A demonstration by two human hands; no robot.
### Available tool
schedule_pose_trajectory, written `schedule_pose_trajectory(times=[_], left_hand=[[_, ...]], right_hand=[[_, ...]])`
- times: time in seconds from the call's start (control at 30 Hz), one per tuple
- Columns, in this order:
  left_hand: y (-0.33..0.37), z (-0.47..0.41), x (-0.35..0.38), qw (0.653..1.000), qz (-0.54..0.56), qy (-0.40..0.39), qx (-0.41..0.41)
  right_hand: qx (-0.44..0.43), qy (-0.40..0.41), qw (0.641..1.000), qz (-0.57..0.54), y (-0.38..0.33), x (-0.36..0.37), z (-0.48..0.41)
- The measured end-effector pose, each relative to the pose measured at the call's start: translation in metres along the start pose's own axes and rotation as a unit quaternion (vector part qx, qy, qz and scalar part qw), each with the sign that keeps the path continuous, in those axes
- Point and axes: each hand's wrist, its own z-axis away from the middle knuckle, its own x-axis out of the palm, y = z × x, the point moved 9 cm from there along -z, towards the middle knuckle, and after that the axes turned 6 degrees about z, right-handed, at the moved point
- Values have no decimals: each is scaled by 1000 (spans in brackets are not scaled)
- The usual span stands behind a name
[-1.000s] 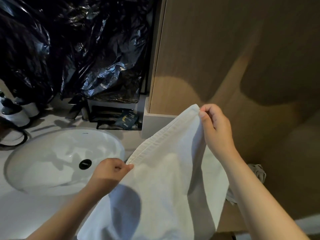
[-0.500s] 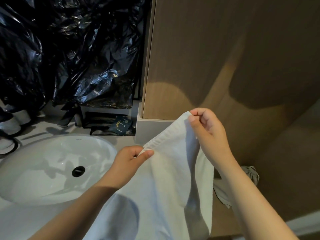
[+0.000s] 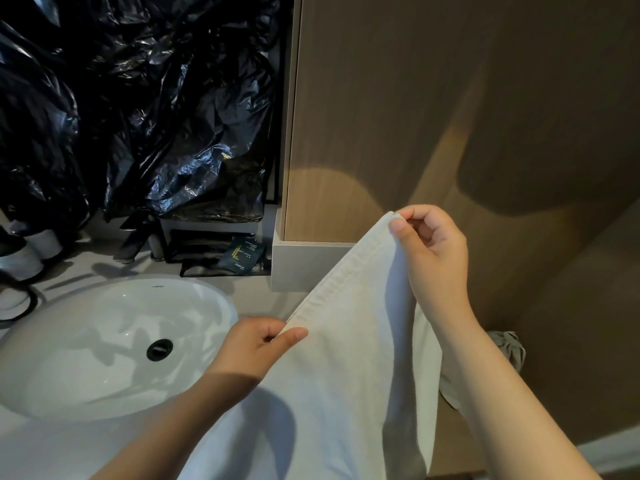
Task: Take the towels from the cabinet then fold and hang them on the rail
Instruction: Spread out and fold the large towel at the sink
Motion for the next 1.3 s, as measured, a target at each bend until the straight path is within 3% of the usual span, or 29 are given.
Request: schedule_pose_trajectory(times=[0.2, 0.43, 0.6, 0.7, 0.9, 1.07, 1.17, 1.3], left_hand=[[-13, 2, 10, 998, 25, -52, -18], [-33, 6, 32, 989, -26, -135, -48], [-2, -13, -6, 1000, 3, -5, 8], [39, -32, -38, 997, -42, 33, 64], [100, -42, -72, 980, -129, 18, 152], [103, -38, -81, 988, -80, -11, 131], [101, -33, -72, 974, -171, -79, 129], [104, -20, -63, 955, -222, -66, 187]], right_hand=[[-3, 34, 999, -25, -7, -11, -12], [-27, 56, 998, 21, -19, -33, -10], [-40, 94, 992, 68, -25, -56, -13], [-33, 132, 986, 92, -27, -73, -19], [-23, 183, 979, 89, -29, -87, -14], [-34, 207, 974, 91, -36, -90, -8], [-43, 211, 971, 103, -39, -91, -5], [-28, 204, 971, 118, -37, -89, 2]])
